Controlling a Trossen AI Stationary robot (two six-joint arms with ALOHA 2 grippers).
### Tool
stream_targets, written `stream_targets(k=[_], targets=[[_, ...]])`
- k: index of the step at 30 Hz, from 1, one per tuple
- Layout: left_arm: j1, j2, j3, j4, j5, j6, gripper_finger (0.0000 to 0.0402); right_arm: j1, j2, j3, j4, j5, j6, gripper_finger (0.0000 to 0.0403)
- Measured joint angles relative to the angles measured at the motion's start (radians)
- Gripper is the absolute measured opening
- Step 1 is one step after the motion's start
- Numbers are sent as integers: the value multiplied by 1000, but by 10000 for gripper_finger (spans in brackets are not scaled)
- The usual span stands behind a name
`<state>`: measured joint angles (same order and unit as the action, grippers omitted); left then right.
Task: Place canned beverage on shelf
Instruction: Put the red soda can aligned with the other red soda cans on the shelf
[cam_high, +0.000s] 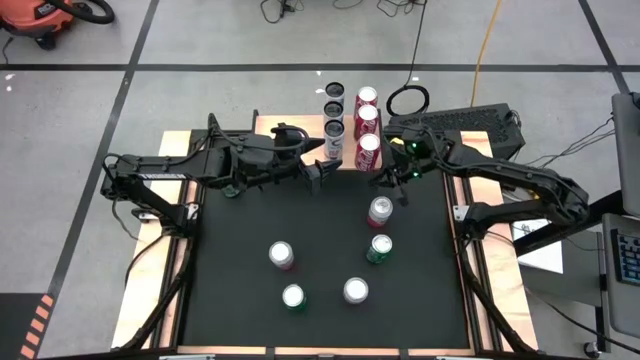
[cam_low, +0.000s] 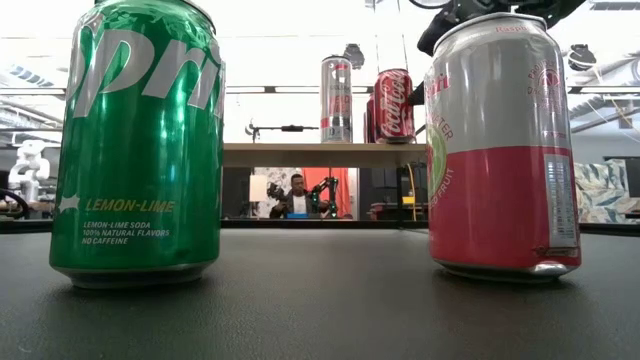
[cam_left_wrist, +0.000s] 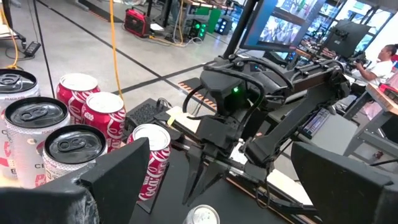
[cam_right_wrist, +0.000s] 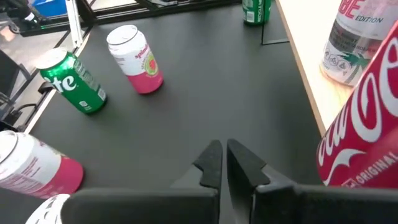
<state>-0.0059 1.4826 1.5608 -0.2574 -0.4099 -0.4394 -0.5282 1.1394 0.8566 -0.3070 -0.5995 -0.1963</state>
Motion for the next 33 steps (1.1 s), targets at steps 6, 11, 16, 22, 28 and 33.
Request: stream_targets(k=[6,11,16,22,28,33], targets=[[0,0,0,-26,0,0,393,0,28,0,24,1,4,1],[0,0,0,-24,0,0,393,-1,29,0,31,57,14,1],[0,0,0,-24,0,1,393,-8,29,0,55,80,38,0],[0,0,0,-24,-7,2,393,-9,29,0,57,106,39,0],[0,0,0,-24,-13,2,393,-9,29,0,65,173,37,0],[0,0,0,-24,-14,2,393,-9,29,0,100,184,53,0]])
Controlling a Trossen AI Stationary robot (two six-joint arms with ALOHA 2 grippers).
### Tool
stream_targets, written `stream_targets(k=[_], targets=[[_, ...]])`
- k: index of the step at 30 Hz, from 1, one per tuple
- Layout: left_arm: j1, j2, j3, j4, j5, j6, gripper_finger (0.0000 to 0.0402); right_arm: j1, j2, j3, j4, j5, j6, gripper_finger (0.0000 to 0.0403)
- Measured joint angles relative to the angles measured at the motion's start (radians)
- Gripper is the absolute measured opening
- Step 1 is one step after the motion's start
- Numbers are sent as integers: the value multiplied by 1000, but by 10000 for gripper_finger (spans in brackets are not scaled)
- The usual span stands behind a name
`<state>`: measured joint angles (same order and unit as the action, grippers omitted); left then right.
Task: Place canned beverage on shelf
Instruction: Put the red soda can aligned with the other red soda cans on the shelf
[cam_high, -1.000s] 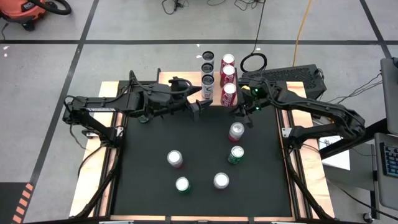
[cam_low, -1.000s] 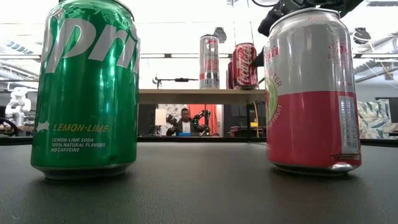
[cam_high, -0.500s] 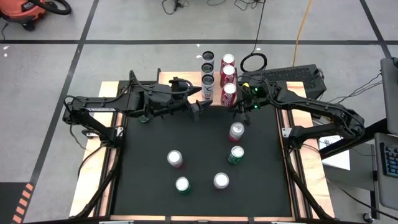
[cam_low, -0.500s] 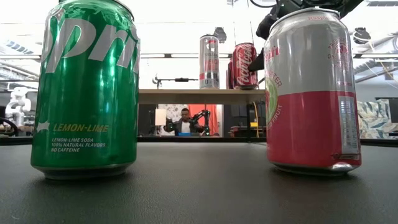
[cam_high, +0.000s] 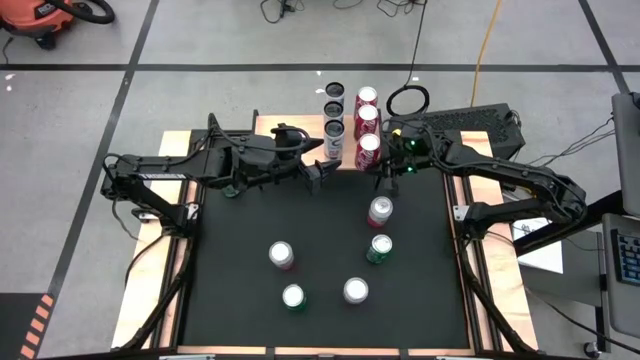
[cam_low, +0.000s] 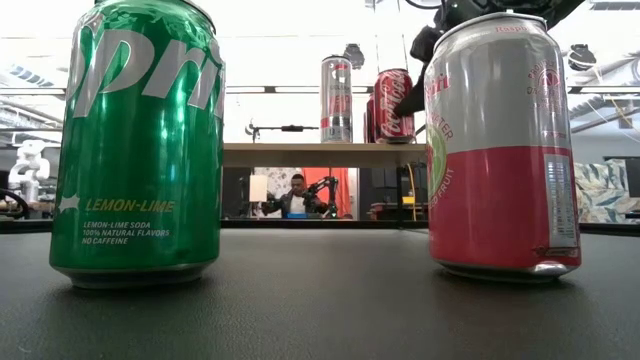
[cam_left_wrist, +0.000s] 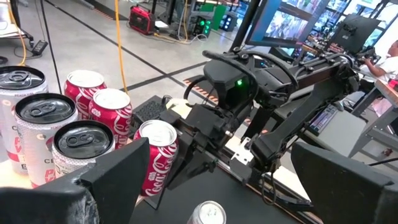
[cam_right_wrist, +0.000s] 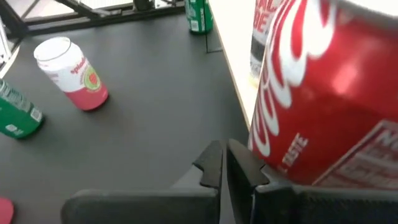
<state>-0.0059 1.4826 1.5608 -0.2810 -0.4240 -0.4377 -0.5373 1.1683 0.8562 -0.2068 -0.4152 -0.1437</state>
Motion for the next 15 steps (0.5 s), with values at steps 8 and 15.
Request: stream_targets(k=[8,15], targets=[[0,0,0,0,-1,0,393,0,0,0,16,54,20,0],[0,0,0,0,-1,0,393,0,0,0,16,84,20,0]])
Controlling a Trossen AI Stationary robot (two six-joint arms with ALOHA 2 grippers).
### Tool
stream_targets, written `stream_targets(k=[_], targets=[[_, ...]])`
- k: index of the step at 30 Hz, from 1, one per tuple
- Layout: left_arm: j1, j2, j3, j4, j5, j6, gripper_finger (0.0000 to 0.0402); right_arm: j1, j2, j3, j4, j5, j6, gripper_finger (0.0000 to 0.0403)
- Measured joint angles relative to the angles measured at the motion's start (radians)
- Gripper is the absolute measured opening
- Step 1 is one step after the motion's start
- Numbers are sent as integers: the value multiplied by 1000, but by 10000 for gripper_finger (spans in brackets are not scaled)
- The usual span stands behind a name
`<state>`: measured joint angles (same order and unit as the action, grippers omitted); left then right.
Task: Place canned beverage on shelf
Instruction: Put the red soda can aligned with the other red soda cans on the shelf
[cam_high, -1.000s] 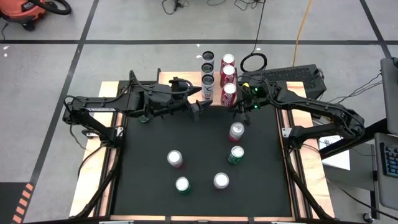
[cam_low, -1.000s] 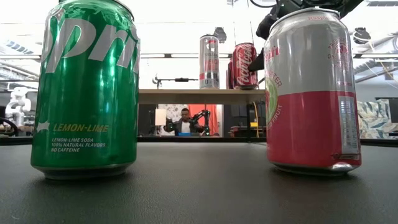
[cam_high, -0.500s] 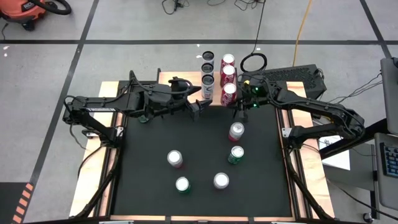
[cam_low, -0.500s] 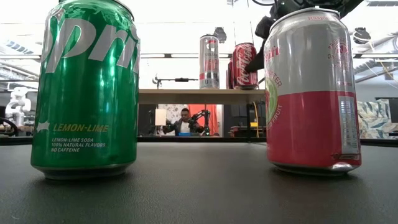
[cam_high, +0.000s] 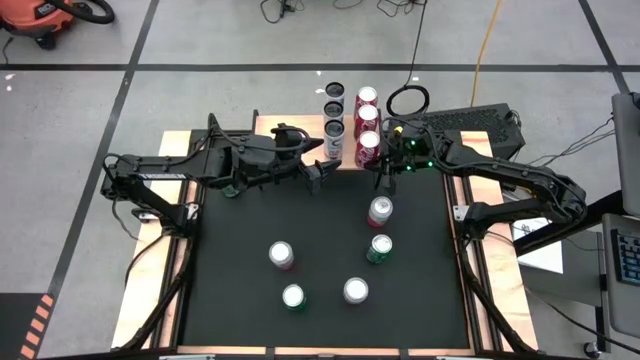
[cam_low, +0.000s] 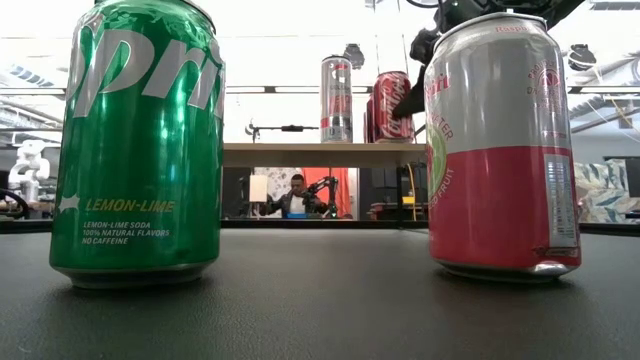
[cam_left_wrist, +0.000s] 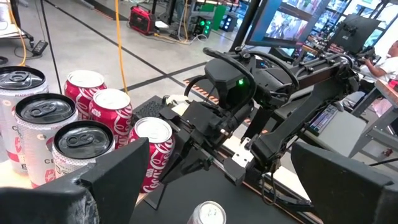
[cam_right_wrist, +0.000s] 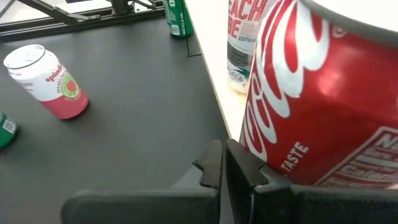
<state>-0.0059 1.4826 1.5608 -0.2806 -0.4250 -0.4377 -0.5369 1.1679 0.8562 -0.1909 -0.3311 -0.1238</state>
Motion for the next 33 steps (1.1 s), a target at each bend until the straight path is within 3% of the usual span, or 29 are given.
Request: stream_targets(k=[33], targets=[[-2,0,0,-21,0,-3,393,0,-12,0,45,70,24,0]])
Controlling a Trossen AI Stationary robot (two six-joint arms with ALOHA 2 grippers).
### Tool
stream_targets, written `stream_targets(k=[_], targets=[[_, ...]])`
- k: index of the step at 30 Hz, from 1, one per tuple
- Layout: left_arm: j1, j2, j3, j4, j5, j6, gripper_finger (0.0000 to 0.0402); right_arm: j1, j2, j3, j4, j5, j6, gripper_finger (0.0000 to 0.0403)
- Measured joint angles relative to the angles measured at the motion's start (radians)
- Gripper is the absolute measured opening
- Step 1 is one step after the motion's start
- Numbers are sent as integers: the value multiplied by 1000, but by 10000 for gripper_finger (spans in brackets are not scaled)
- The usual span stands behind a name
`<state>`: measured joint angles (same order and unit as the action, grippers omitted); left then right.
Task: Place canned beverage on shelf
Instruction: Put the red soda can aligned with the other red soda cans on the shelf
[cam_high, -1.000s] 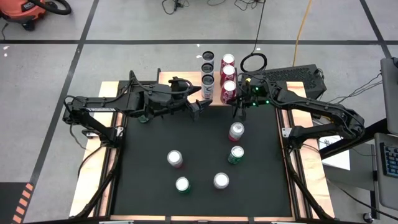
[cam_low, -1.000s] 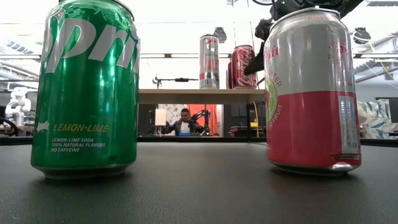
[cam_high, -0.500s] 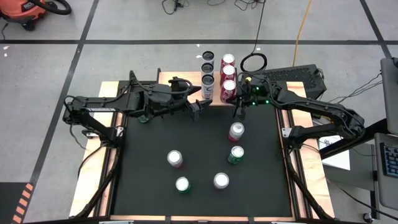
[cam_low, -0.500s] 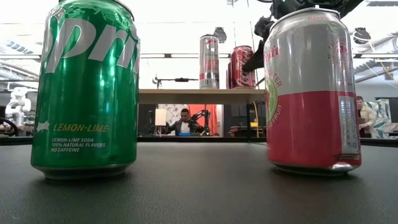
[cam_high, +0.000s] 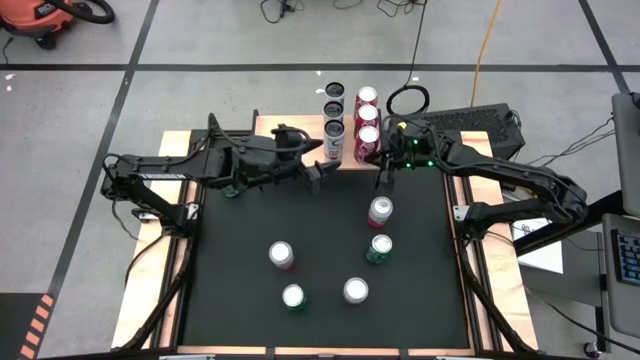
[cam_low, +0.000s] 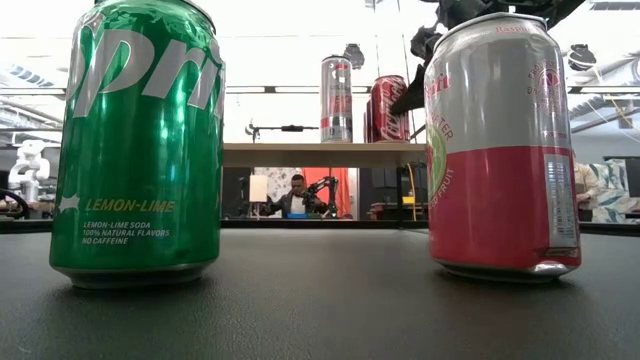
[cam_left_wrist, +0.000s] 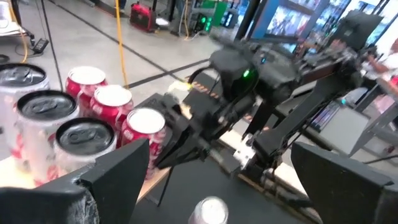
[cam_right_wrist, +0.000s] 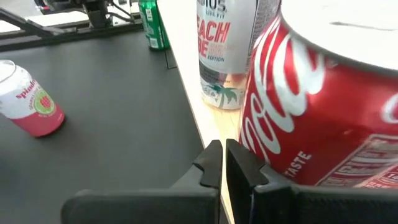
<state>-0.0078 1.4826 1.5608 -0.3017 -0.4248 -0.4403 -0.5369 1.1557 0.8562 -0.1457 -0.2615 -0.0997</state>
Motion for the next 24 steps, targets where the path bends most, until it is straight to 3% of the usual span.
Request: stream_targets(k=[11,24], targets=[[-6,-52,0,-301,0,-127,393,0,-29,0,-32,18,21,0],[18,-129,0,-549,-6,-281,393,0,-38,0,-44,25,56,0]])
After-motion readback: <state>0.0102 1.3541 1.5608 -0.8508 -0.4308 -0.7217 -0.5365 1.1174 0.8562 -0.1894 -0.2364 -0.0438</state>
